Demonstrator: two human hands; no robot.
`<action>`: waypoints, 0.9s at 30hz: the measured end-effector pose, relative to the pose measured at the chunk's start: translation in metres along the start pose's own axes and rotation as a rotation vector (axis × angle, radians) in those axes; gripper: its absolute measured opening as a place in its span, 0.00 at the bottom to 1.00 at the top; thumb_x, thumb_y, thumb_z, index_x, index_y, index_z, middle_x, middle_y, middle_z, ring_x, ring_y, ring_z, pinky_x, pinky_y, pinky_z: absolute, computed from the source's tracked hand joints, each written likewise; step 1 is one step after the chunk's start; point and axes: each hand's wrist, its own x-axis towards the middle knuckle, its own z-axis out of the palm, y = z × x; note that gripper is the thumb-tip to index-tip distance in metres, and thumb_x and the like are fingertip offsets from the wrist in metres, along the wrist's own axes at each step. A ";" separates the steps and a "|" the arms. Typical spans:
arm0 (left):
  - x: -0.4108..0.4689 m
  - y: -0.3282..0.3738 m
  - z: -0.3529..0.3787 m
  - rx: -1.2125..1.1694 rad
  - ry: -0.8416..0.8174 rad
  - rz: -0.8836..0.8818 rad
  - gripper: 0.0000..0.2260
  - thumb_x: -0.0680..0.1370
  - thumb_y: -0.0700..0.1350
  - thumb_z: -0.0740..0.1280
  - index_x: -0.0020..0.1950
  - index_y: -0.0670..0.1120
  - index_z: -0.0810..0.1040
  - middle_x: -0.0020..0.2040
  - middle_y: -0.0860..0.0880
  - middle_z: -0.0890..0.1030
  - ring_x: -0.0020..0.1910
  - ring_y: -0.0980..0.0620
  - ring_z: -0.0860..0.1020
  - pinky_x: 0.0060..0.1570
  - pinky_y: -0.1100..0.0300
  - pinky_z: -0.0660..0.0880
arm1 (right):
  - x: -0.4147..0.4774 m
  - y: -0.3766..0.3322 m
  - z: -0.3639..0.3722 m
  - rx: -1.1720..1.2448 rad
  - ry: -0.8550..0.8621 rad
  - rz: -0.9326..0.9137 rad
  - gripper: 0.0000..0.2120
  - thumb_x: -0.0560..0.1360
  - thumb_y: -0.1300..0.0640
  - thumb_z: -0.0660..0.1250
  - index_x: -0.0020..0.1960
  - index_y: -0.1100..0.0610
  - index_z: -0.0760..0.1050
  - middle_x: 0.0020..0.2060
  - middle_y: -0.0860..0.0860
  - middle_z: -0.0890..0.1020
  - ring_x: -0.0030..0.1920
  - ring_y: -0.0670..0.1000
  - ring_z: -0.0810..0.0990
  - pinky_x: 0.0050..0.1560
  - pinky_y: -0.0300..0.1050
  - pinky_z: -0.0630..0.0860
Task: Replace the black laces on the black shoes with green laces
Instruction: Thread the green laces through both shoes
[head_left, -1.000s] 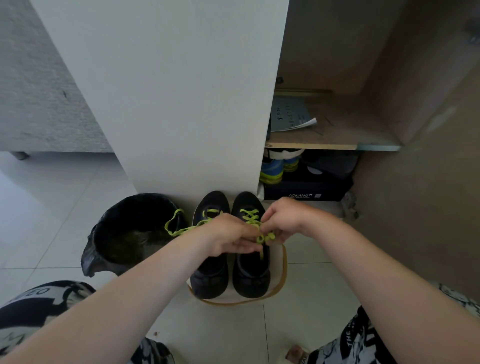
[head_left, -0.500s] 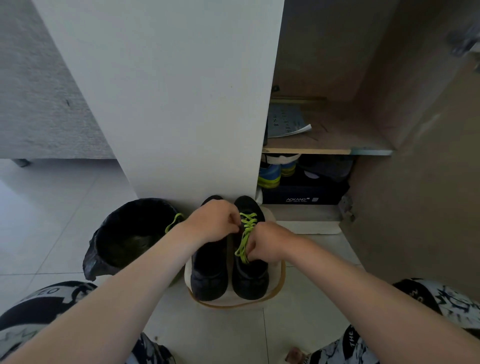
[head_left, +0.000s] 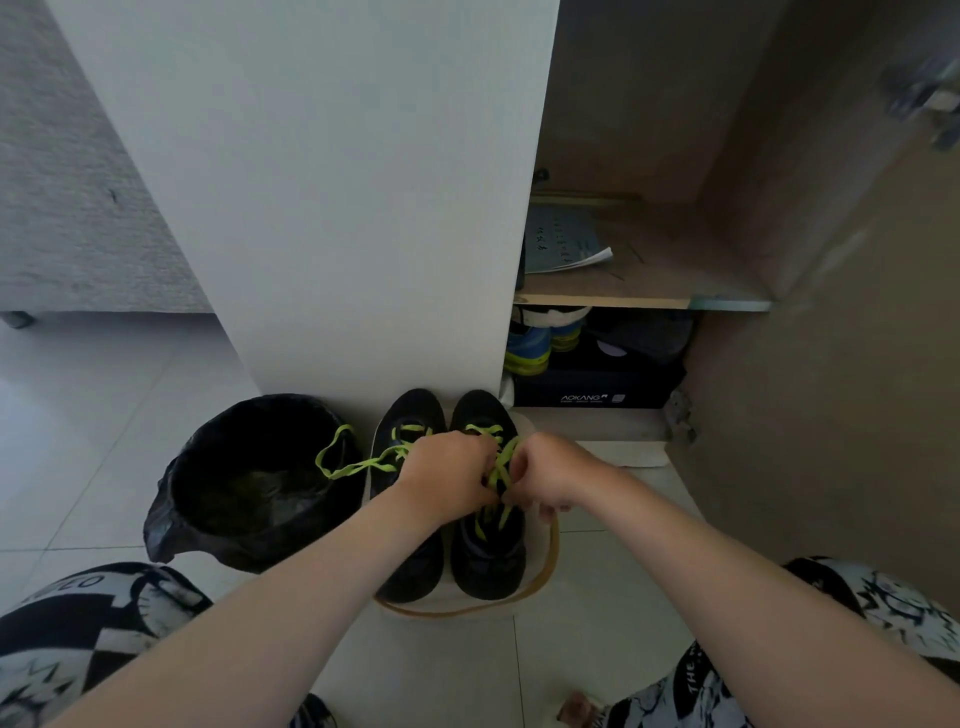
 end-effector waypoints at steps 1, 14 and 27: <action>-0.001 0.002 0.003 0.047 0.018 -0.001 0.13 0.75 0.57 0.68 0.51 0.50 0.72 0.48 0.50 0.80 0.48 0.47 0.80 0.38 0.57 0.67 | 0.003 -0.002 0.004 -0.061 0.036 0.002 0.12 0.71 0.48 0.76 0.41 0.56 0.80 0.38 0.53 0.85 0.38 0.55 0.85 0.33 0.42 0.75; 0.001 -0.029 0.013 -0.232 0.057 0.216 0.19 0.72 0.49 0.75 0.62 0.54 0.81 0.62 0.57 0.77 0.62 0.55 0.73 0.57 0.54 0.75 | 0.000 -0.007 -0.024 -0.154 0.075 -0.075 0.17 0.68 0.41 0.75 0.43 0.54 0.84 0.39 0.51 0.84 0.41 0.52 0.82 0.39 0.47 0.78; -0.004 -0.030 0.002 -0.574 -0.103 0.135 0.11 0.79 0.47 0.65 0.56 0.53 0.85 0.62 0.59 0.79 0.62 0.63 0.74 0.66 0.65 0.67 | -0.009 -0.016 -0.001 0.144 0.093 0.002 0.06 0.75 0.62 0.69 0.47 0.59 0.86 0.38 0.58 0.86 0.38 0.58 0.86 0.40 0.51 0.85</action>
